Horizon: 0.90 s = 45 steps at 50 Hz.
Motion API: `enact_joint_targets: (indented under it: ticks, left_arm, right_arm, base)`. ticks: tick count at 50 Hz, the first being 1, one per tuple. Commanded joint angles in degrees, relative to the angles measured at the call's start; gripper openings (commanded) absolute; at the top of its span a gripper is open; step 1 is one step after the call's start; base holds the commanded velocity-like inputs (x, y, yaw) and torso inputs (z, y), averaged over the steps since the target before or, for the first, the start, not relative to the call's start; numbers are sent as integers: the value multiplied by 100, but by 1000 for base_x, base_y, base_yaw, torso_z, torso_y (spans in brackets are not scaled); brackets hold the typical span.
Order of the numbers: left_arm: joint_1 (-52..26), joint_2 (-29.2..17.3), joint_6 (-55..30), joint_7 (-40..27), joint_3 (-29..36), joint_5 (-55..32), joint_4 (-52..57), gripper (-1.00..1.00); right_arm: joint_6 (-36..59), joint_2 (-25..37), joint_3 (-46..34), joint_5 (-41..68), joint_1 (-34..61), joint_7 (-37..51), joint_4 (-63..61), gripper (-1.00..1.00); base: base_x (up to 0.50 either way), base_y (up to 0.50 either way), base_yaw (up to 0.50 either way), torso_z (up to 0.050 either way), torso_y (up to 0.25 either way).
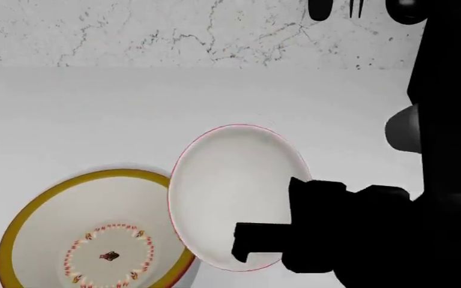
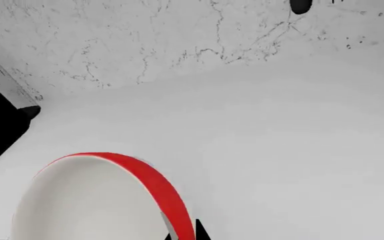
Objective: Stack the bowls from largest to smallest.
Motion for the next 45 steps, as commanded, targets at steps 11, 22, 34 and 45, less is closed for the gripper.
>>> enact_joint_targets:
  ticks: [11, 22, 34, 45]
  left_arm:
    - [129, 53, 138, 207, -116, 122, -25, 100]
    - [208, -11, 198, 240, -391, -58, -75, 100]
    - [221, -55, 230, 192, -514, -165, -132, 100]
    - [256, -78, 299, 196, -485, -143, -161, 100]
  right_arm:
    - [-957, -1724, -2415, 350, 2874, 255, 1784, -100]
    - [-607, -2506, -3378, -745, 2644, -575, 3557, -100]
    - [-721, -2464, -3589, -890, 2180, -523, 3390, -100]
    - [-854, -2447, -3636, -690, 2129, -304, 3024, -100]
  base:
    - [0, 0, 0, 0, 0]
    - [0, 0, 0, 0, 0]
    - [0, 0, 0, 0, 0]
    - [0, 0, 0, 0, 1]
